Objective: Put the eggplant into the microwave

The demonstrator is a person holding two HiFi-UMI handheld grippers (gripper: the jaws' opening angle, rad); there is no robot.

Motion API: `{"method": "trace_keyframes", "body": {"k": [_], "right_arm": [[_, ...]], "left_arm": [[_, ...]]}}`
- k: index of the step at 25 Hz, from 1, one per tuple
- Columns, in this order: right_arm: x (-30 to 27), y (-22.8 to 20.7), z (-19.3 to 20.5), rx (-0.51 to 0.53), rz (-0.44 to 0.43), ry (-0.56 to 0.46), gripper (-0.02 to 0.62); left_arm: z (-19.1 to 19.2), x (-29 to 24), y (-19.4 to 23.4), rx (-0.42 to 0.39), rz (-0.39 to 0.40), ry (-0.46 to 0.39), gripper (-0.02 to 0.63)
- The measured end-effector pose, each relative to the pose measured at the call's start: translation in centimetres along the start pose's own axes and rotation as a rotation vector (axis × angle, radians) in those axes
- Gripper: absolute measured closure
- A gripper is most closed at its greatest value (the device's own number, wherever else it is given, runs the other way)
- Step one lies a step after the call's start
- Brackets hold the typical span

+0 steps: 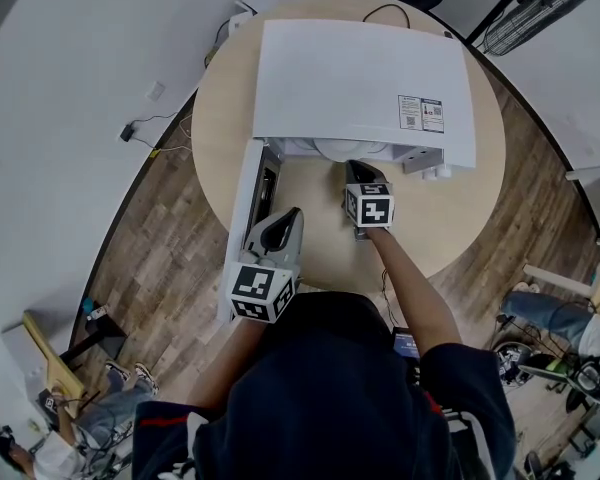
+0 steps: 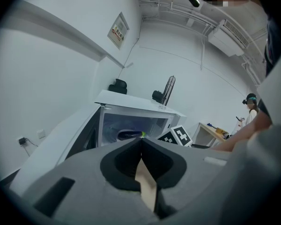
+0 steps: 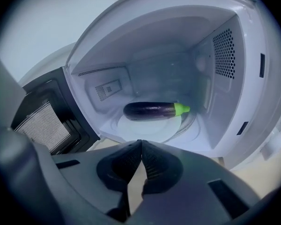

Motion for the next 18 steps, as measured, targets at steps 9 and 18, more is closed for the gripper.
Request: {"method": "trace_keyframes", "body": {"k": [9,18], "right_arm": [[-1.5,-0.5,-1.4,-0.003,-0.002,0.004,0.583],[-2.2,-0.6,-2.1,-0.001,-0.003,0.007,0.583]], "left_arm": [[0.1,-0.2,0.4,0.007,-0.004,0.007,0.589],[0.1,-0.4,0.4,0.011,-0.001,0.012,0.589]]}}
Point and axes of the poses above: the fingertips, and each gripper's own axes: x backward along the fingers, y to its left, z out of its underside, the point moved 1 cm from there along x, backward along the fingers, and after that the axes turned 14 degrees about -z, right-handed, at the moved point
